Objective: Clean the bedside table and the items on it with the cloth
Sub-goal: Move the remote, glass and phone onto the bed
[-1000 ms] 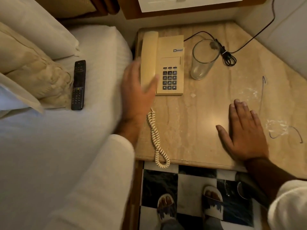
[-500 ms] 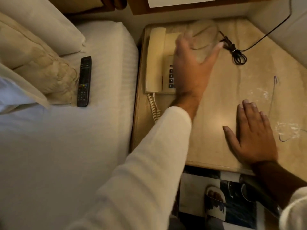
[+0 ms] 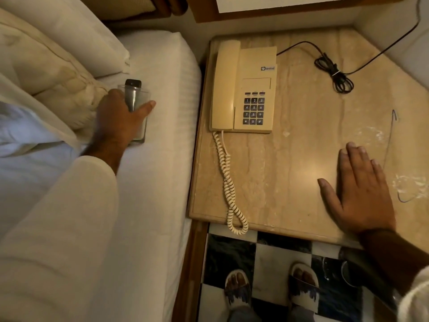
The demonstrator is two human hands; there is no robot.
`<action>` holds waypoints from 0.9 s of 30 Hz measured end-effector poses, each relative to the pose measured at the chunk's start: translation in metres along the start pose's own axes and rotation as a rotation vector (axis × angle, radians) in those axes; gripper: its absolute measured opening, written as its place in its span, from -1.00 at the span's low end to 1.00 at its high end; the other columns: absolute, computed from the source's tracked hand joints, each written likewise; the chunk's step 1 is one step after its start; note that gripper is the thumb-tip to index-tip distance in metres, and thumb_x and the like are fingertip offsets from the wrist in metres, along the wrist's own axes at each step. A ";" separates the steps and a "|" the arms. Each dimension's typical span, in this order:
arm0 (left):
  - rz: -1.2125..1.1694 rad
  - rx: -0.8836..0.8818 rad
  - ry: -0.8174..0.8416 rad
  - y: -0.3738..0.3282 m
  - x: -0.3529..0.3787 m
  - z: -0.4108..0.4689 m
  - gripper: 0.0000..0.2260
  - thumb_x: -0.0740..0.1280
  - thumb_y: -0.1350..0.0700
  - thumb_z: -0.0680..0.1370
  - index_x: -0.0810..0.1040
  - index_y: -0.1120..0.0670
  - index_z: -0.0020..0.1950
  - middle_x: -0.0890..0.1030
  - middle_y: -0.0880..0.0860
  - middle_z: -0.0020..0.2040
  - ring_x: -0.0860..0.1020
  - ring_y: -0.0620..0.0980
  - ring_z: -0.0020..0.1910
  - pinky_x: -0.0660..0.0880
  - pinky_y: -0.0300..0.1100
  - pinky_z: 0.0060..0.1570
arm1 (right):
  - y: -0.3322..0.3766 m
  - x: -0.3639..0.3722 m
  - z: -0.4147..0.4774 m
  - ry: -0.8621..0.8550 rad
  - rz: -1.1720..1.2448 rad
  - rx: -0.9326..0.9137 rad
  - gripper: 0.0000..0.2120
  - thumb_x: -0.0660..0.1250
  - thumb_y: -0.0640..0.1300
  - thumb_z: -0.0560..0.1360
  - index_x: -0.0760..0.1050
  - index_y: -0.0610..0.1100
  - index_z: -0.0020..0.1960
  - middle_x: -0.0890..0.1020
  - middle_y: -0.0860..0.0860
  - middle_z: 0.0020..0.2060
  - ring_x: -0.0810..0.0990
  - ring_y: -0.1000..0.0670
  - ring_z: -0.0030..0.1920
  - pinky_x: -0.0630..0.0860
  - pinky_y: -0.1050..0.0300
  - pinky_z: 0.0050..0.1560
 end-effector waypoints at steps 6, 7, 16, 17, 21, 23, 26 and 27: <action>0.223 0.024 -0.113 -0.013 -0.001 -0.007 -0.14 0.27 -0.43 0.56 0.36 0.29 0.51 0.49 0.33 0.40 0.50 0.32 0.35 0.50 0.20 0.34 | -0.002 -0.010 0.001 -0.007 -0.014 0.035 -0.20 -0.02 0.28 0.68 -0.03 -0.20 0.73 0.03 -0.13 0.73 0.00 -0.12 0.73 -0.01 -0.15 0.71; 0.270 0.058 -0.183 -0.021 -0.009 -0.015 -0.13 0.23 -0.44 0.57 0.33 0.30 0.53 0.46 0.34 0.42 0.46 0.34 0.37 0.45 0.20 0.36 | -0.001 -0.011 0.002 -0.003 -0.012 0.038 -0.20 -0.02 0.28 0.67 -0.03 -0.20 0.73 0.03 -0.13 0.73 0.00 -0.12 0.73 -0.01 -0.15 0.71; -0.282 0.193 0.141 -0.113 0.072 -0.072 -0.25 0.28 -0.32 0.63 0.27 0.15 0.65 0.39 0.16 0.60 0.36 0.11 0.58 0.34 -0.03 0.52 | 0.057 -0.048 0.062 -0.096 0.407 -0.014 -0.31 0.15 0.28 0.65 0.34 -0.20 0.57 0.40 -0.19 0.49 0.38 -0.19 0.47 0.34 -0.13 0.50; -0.303 0.155 0.186 -0.119 0.083 -0.066 -0.22 0.26 -0.35 0.62 0.25 0.14 0.66 0.38 0.15 0.61 0.37 0.13 0.58 0.34 -0.01 0.52 | 0.073 -0.051 0.080 -0.097 0.482 -0.017 -0.37 0.17 0.21 0.68 0.34 -0.18 0.59 0.41 -0.19 0.50 0.40 -0.17 0.47 0.36 -0.08 0.50; -0.381 0.013 0.345 -0.129 0.117 -0.045 -0.19 0.17 -0.43 0.61 0.29 0.13 0.65 0.41 0.14 0.60 0.42 0.18 0.55 0.39 0.07 0.52 | 0.124 -0.046 0.143 -0.001 0.840 0.138 -0.61 0.21 -0.03 0.74 0.48 -0.14 0.51 0.57 -0.08 0.40 0.55 -0.03 0.38 0.50 0.05 0.43; -0.461 -0.030 0.391 -0.132 0.125 -0.044 -0.19 0.17 -0.42 0.62 0.24 0.11 0.67 0.36 0.13 0.64 0.37 0.18 0.59 0.35 0.09 0.56 | 0.132 -0.034 0.162 0.110 0.975 0.319 -0.65 0.21 -0.06 0.74 0.57 -0.13 0.44 0.65 -0.04 0.35 0.60 -0.03 0.35 0.53 0.05 0.43; -0.563 -0.071 0.393 -0.135 0.125 -0.051 -0.21 0.22 -0.38 0.63 0.18 0.09 0.69 0.32 0.12 0.66 0.33 0.16 0.62 0.34 0.08 0.58 | 0.123 -0.026 0.165 0.137 1.021 0.525 -0.68 0.28 -0.10 0.71 0.61 -0.11 0.41 0.68 -0.04 0.32 0.65 -0.04 0.32 0.57 -0.02 0.42; -0.602 -0.072 0.388 -0.134 0.122 -0.056 -0.22 0.23 -0.37 0.63 0.20 0.09 0.69 0.35 0.11 0.64 0.36 0.15 0.60 0.36 0.06 0.56 | 0.122 -0.029 0.157 0.134 1.040 0.551 -0.70 0.30 -0.10 0.70 0.62 -0.10 0.39 0.69 -0.03 0.29 0.67 -0.03 0.29 0.60 -0.04 0.38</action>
Point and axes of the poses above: each hand's wrist, its own z-axis towards the middle knuckle, its own x-axis out of the palm, y = z × x, the point moved 7 cm from there along z, towards the middle knuckle
